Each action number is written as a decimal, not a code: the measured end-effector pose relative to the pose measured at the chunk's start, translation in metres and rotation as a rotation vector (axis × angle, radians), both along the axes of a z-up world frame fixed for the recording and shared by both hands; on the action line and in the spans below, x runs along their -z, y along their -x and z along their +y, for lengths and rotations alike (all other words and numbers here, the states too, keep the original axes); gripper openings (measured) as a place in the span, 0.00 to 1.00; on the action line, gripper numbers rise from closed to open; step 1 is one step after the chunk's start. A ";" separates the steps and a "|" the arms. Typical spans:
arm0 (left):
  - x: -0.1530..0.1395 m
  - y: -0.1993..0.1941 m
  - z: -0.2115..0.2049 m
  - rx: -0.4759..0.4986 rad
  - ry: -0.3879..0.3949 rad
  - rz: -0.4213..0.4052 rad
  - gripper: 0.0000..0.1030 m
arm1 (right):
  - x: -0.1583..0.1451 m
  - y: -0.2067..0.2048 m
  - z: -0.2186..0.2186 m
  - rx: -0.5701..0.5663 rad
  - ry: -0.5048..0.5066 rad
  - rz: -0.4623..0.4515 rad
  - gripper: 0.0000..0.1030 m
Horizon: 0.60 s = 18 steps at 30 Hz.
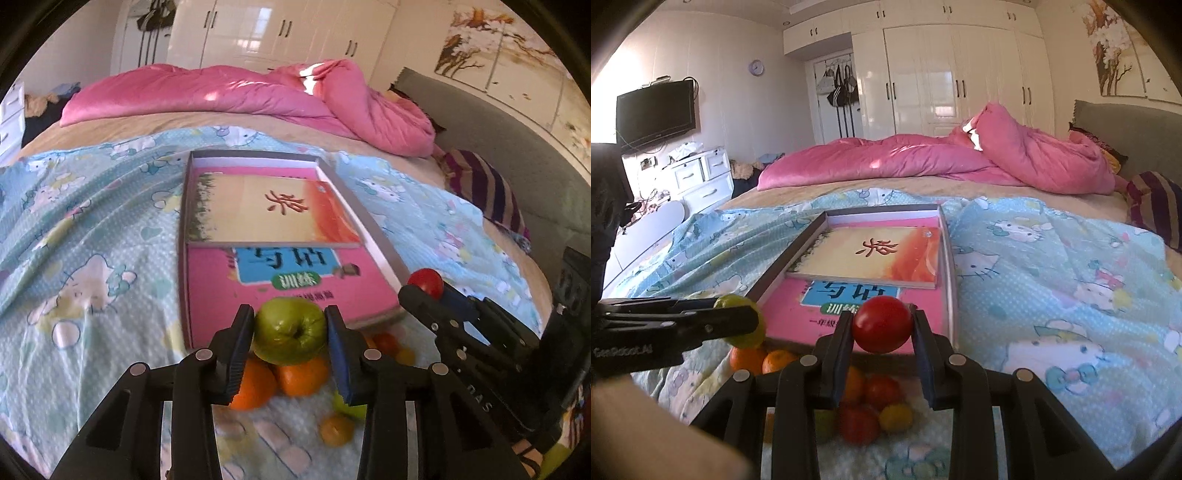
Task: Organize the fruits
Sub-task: 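Lift the apple and tomato and carry both over the grey box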
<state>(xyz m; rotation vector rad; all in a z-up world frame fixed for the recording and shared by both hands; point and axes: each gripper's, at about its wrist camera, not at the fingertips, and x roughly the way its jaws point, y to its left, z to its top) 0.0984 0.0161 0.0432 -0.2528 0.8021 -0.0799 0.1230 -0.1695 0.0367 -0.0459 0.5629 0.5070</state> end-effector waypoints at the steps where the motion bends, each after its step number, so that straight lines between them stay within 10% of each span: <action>1: 0.002 -0.005 0.002 -0.007 -0.002 0.003 0.39 | 0.001 -0.005 0.003 -0.007 0.001 0.008 0.31; 18: 0.030 -0.026 0.010 -0.029 -0.031 0.038 0.37 | 0.029 -0.042 0.022 -0.009 0.095 0.132 0.31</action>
